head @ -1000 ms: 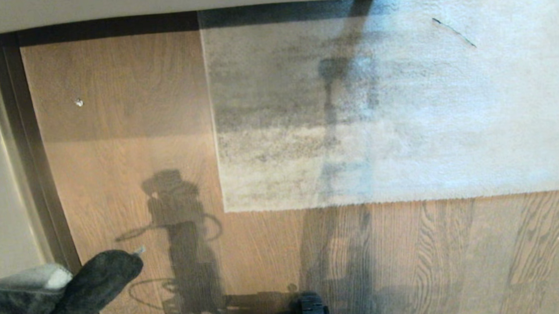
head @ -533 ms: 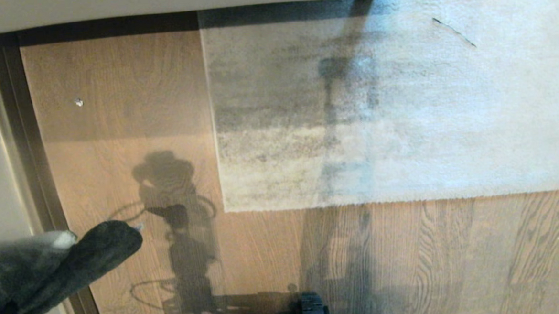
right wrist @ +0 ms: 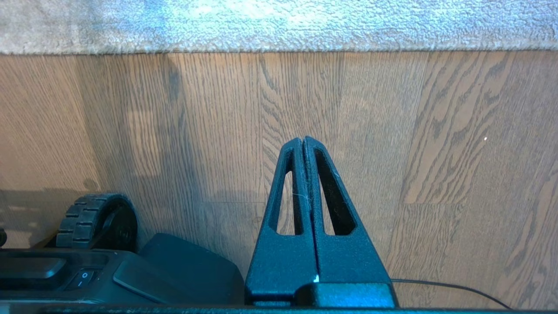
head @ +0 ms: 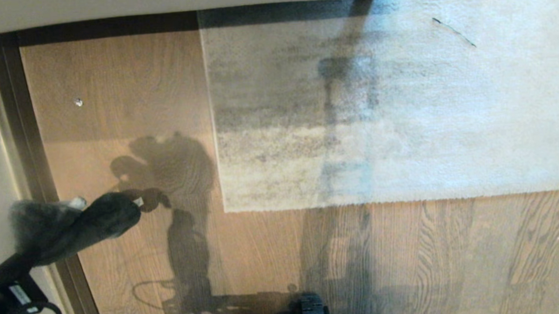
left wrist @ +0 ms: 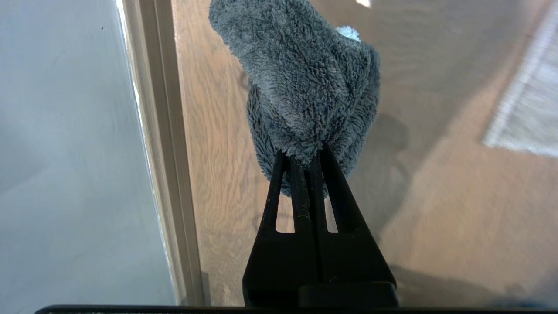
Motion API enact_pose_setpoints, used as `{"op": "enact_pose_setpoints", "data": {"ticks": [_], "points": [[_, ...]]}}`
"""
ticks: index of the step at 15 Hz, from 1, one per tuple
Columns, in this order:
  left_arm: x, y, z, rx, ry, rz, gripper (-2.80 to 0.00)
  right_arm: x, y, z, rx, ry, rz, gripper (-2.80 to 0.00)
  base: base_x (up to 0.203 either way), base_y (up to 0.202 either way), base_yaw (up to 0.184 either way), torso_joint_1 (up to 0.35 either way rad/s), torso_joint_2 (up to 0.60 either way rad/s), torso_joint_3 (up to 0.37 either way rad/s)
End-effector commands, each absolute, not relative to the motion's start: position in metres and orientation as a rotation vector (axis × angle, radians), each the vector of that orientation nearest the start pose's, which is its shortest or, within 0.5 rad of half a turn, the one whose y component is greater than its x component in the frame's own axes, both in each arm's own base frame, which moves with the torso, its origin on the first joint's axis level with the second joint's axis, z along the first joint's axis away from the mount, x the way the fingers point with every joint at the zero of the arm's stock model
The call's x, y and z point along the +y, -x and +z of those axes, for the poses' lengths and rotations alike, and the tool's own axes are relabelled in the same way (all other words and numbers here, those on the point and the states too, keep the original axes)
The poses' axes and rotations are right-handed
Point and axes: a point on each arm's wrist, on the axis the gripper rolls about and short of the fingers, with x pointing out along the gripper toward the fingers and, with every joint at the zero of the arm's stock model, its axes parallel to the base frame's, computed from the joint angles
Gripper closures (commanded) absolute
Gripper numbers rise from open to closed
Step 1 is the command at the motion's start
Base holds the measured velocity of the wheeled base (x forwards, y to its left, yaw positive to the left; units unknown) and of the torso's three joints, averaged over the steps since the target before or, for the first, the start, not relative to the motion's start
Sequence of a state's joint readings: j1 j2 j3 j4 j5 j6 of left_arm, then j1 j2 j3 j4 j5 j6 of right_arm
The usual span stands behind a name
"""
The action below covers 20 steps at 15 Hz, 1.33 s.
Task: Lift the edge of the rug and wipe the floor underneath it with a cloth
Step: Put down the rag
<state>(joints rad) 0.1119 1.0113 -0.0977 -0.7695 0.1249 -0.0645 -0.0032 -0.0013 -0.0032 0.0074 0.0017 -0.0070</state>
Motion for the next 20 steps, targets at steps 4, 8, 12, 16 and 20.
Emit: {"op": "enact_pose_setpoints", "data": {"ticks": [4, 8, 12, 16, 20], "points": [[0.022, -0.150, 0.127, 0.241, 0.097, 0.257, 0.00, 0.000, 0.023, 0.076, 0.005, 0.006, 0.000, 0.00, 0.000, 0.000, 0.000, 0.000, 0.00, 0.000], [0.025, -0.169, 0.116, 0.261, 0.101, 0.264, 0.00, 0.000, 0.023, 0.076, 0.005, 0.006, -0.002, 0.00, 0.000, 0.000, 0.000, 0.000, 0.00, 0.000], [0.028, -0.191, 0.105, 0.238, 0.101, 0.262, 0.00, 0.000, 0.023, 0.076, 0.005, 0.006, 0.000, 0.00, 0.000, 0.000, 0.000, 0.000, 0.00, 0.000], [0.030, -0.208, 0.098, 0.184, 0.101, 0.257, 0.00, 0.000, 0.023, 0.076, 0.005, 0.008, -0.002, 0.00, 0.000, 0.000, 0.000, 0.000, 0.00, 0.000], [0.031, -0.216, 0.094, 0.148, 0.101, 0.256, -2.80, 0.000, 0.023, 0.076, 0.005, 0.006, -0.002, 0.00, 0.000, 0.000, 0.000, 0.000, 0.00, 0.000]]}}
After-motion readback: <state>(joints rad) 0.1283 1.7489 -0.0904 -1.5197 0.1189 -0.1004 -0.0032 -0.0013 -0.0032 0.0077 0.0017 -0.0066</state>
